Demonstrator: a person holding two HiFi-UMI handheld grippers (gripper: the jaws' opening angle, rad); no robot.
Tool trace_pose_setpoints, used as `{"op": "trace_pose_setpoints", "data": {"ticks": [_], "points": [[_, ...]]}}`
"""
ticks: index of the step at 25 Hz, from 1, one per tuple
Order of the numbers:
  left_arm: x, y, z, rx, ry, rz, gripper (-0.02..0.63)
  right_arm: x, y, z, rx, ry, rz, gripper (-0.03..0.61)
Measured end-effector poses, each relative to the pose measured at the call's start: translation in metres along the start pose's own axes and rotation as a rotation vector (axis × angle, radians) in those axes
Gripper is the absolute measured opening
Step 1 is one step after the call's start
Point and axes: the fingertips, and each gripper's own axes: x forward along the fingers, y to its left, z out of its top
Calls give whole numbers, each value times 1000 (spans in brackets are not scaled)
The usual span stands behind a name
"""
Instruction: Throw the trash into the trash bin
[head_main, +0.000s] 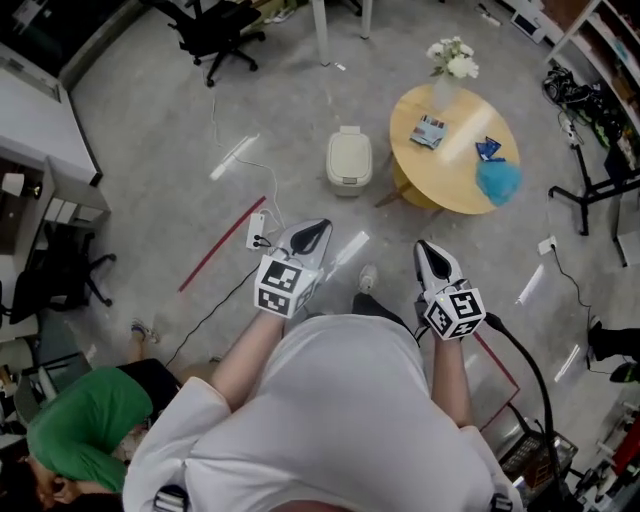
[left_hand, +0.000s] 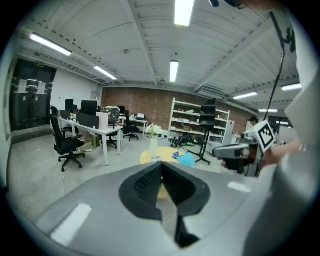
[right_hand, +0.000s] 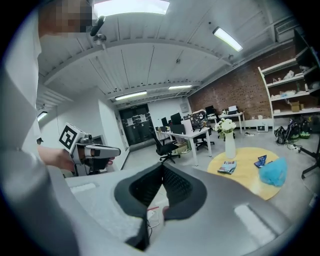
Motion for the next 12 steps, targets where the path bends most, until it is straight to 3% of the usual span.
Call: {"op": "trace_pose_setpoints", "data": {"ticks": [12], "points": [[89, 13, 16, -57, 37, 86, 3, 54, -90, 22, -22, 65, 116, 2]]}}
